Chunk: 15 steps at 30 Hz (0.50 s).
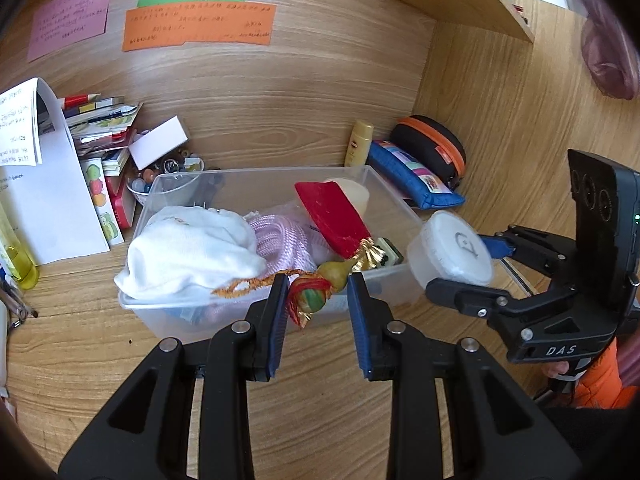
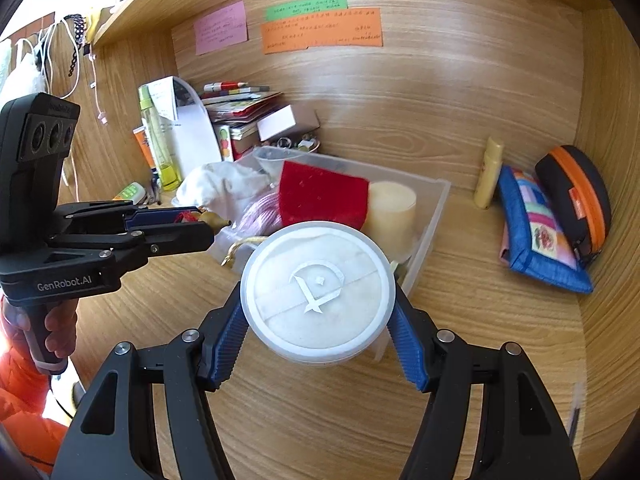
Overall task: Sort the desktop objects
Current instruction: 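Lift the container and gourd and carry both over the clear bin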
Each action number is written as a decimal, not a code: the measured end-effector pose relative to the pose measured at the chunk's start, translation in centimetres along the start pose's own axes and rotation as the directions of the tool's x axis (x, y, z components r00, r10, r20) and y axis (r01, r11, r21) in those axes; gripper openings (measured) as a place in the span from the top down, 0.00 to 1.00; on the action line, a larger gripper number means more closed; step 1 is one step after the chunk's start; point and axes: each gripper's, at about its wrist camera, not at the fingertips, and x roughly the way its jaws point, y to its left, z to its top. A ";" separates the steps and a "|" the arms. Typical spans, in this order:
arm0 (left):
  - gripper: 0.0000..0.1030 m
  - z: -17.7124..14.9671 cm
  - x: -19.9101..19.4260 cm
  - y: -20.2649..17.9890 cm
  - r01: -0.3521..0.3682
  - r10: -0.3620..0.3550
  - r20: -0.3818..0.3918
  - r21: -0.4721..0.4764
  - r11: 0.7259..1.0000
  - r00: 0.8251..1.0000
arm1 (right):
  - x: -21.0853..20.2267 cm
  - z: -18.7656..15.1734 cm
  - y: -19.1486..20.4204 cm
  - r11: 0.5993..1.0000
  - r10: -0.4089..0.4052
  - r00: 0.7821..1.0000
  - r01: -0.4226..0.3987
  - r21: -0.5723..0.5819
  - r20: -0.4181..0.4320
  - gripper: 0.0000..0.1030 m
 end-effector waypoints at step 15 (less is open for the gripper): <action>0.72 1.8 2.6 2.3 -0.034 0.034 -0.027 0.009 0.999 0.999 | 3.4 2.9 -1.8 0.998 -0.060 0.997 0.059 -0.010 -0.043 0.40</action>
